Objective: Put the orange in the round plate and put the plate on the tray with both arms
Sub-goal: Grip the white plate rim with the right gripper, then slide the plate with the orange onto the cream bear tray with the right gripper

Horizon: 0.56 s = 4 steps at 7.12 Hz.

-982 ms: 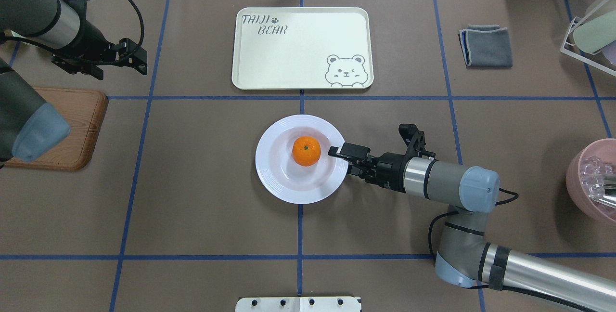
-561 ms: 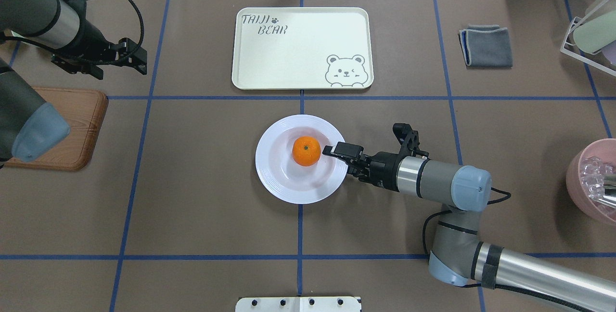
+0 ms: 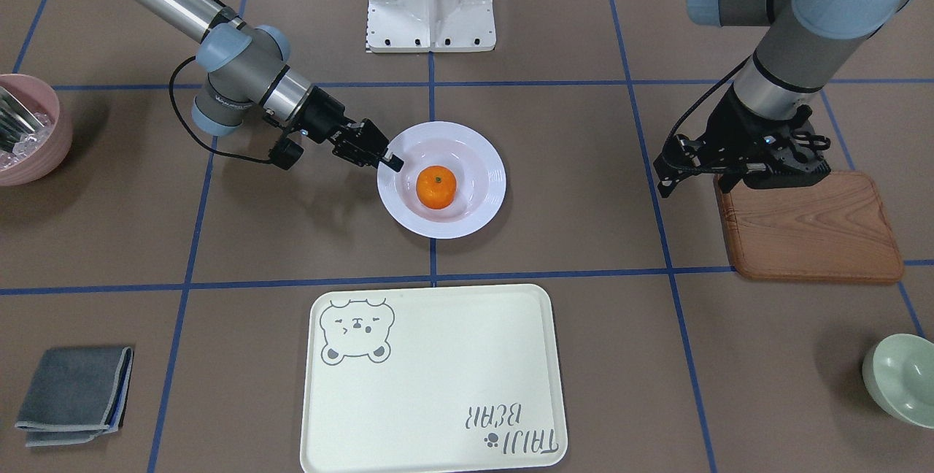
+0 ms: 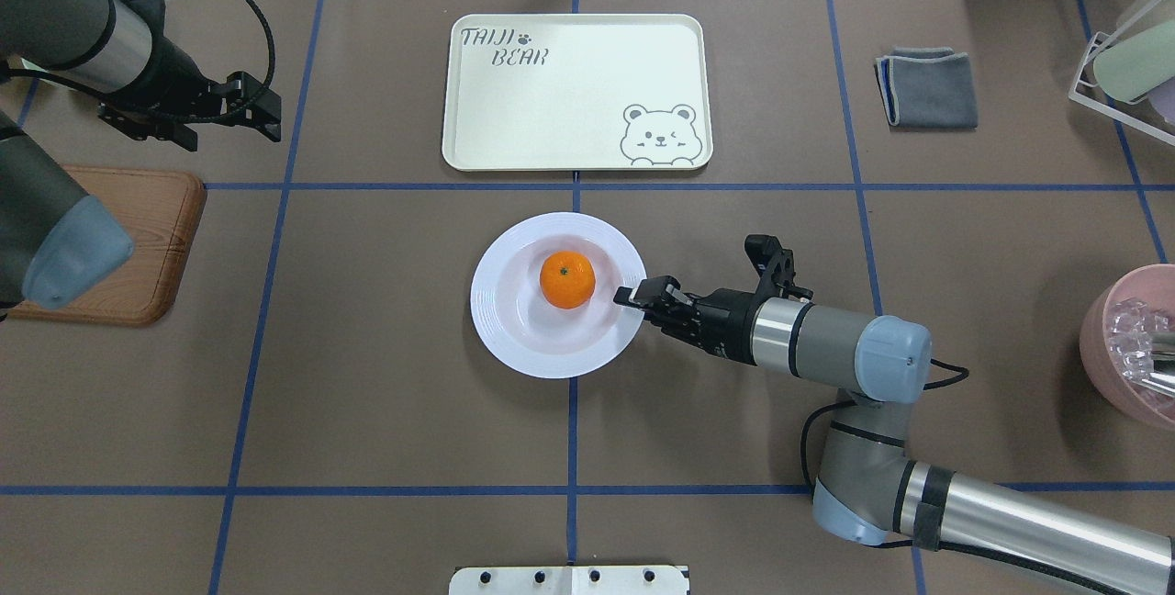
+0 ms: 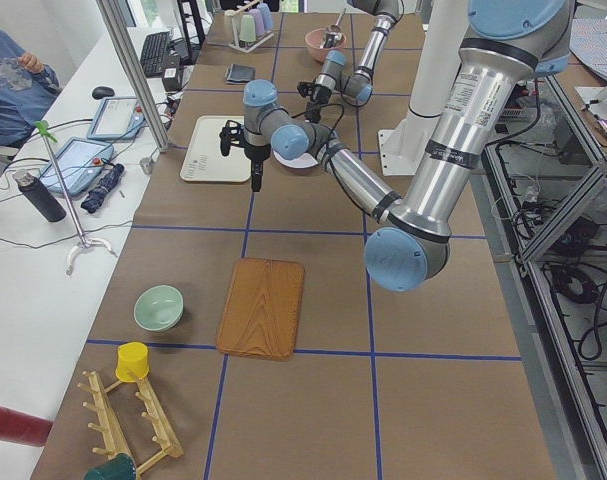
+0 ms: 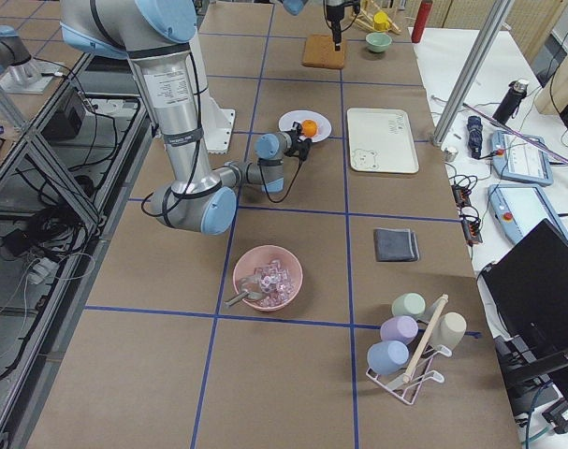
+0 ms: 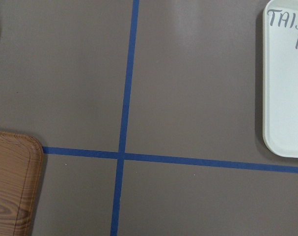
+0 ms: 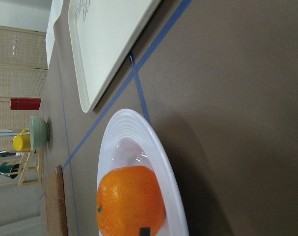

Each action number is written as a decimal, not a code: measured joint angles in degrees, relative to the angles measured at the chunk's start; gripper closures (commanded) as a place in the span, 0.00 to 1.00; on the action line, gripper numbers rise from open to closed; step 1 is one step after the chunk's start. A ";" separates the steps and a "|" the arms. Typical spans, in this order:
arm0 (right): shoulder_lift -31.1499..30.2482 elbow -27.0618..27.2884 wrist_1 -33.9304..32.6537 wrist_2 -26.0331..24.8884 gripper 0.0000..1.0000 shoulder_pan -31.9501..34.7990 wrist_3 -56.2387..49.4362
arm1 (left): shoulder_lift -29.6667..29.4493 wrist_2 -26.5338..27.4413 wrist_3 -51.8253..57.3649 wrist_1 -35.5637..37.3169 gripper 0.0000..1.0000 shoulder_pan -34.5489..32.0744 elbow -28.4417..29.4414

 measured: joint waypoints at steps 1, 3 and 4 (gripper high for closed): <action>0.01 0.16 0.07 -0.08 0.97 0.01 0.01 | 0.00 0.07 -0.02 0.00 0.02 0.01 -0.02; 0.07 0.73 0.22 -0.50 1.00 0.07 0.16 | 0.01 0.22 -0.08 0.00 0.02 0.00 -0.10; 0.08 1.11 0.36 -0.61 1.00 0.08 0.48 | 0.05 0.29 -0.08 0.00 0.02 0.01 -0.18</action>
